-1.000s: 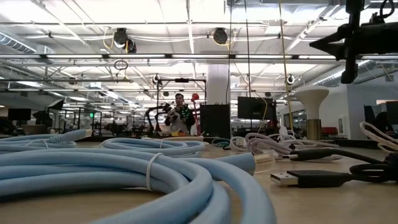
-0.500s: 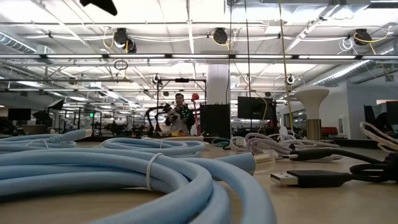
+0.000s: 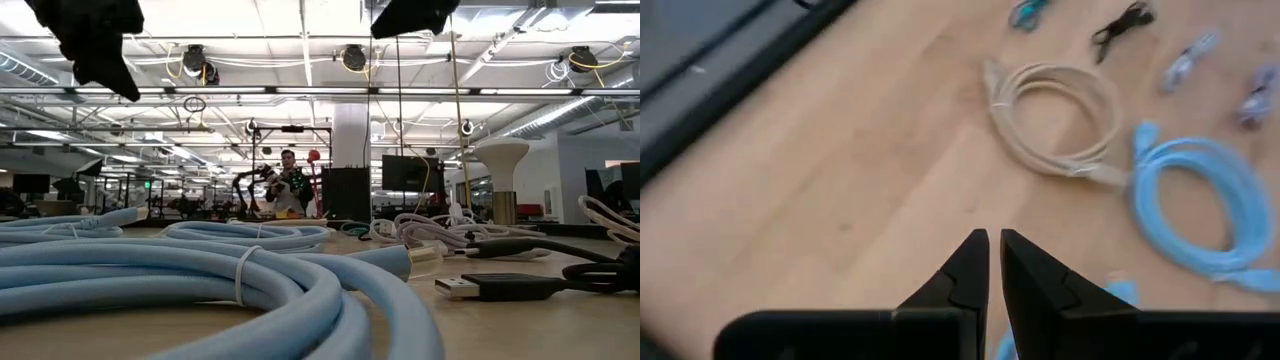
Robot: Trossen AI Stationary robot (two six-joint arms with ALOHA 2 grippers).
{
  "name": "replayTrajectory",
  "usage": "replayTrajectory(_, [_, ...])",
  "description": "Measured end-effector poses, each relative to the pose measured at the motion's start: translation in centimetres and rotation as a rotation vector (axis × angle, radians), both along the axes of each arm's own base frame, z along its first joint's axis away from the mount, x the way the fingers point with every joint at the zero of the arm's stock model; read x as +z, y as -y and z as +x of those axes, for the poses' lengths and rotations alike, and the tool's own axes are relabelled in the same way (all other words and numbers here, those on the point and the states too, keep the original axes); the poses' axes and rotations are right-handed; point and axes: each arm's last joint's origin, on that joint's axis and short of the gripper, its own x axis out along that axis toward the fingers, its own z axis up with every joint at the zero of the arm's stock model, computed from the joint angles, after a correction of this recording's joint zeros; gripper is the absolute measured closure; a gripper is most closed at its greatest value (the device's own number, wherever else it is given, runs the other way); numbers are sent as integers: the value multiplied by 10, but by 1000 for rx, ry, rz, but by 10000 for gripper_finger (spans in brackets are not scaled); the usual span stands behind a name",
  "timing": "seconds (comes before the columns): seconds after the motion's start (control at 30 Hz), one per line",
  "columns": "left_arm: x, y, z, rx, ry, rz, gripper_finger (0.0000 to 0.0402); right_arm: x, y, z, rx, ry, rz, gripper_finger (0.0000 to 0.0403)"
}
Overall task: Pick & Place USB Port
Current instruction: Put the brown HDMI cable into the gray bin
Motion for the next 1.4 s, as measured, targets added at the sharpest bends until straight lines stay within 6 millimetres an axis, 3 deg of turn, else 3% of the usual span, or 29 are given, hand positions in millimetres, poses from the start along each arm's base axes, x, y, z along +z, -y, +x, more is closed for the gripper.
replayTrajectory(0.23, [1,1,21,-60,104,-107,369,-14,7,-13,-36,62,38,328])
replayTrajectory(0.5, [13,-3,55,-44,354,-236,369,-13,7,-21,-67,315,172,328])
replayTrajectory(0.67, [19,-6,72,-171,442,-341,364,-11,8,-29,-95,442,294,328])
replayTrajectory(0.8, [13,-4,77,-239,252,-363,313,-11,8,-34,-107,498,355,328])
replayTrajectory(0.97, [19,-3,85,-241,23,-256,189,-9,8,-39,-119,529,405,328])
replayTrajectory(1.1, [25,-11,90,-63,-215,-52,109,-9,8,-39,-124,535,428,328])
replayTrajectory(1.17, [24,-21,95,65,-288,-45,94,-9,8,-39,-105,533,449,327])
replayTrajectory(1.27, [6,-37,107,214,-333,-191,94,-10,7,-38,-84,520,463,327])
replayTrajectory(1.4, [-23,-41,143,202,-255,-336,127,-11,7,-38,-85,510,462,327])
